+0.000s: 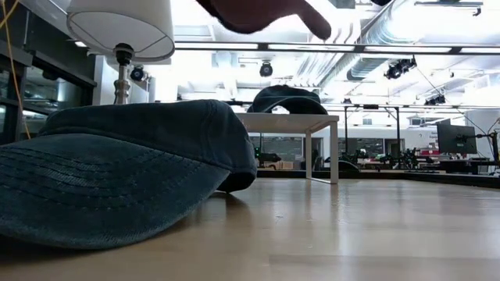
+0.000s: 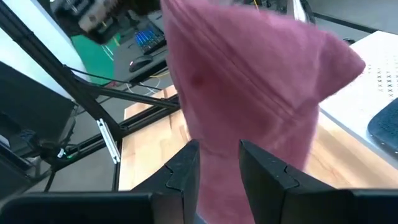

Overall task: Pick & Place hat
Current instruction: Put the bottom red cap on the shelf

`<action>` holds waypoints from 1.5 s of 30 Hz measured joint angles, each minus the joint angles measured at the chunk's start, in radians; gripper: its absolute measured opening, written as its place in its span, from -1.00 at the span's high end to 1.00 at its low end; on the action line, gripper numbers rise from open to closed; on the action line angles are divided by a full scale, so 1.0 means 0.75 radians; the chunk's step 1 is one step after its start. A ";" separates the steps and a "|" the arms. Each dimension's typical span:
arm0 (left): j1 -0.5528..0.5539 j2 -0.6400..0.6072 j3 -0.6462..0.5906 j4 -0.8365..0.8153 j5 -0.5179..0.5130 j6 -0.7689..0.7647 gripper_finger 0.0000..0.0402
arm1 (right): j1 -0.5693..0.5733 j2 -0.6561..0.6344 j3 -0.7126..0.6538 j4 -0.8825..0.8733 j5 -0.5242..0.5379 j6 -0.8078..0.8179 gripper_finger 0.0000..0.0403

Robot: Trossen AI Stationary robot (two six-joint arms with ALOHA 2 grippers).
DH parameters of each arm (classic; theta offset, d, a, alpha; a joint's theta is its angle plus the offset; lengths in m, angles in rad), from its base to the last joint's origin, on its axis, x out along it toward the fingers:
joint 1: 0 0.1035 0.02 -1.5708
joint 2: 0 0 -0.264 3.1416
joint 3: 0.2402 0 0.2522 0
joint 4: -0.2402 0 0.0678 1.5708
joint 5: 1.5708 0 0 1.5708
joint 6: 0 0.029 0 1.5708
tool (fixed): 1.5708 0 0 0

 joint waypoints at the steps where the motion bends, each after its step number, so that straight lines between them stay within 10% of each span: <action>1: 0.008 0.000 0.019 -0.031 -0.016 0.020 0.98 | -0.001 0.002 0.000 0.000 0.005 0.000 0.49; 29: 0.683 0.023 0.167 -0.207 0.739 0.212 0.99 | -0.001 0.003 0.000 0.000 0.061 -0.008 0.49; 45: 0.824 0.094 0.166 -0.181 0.973 0.203 0.99 | 0.000 0.003 0.000 -0.001 0.148 -0.008 0.49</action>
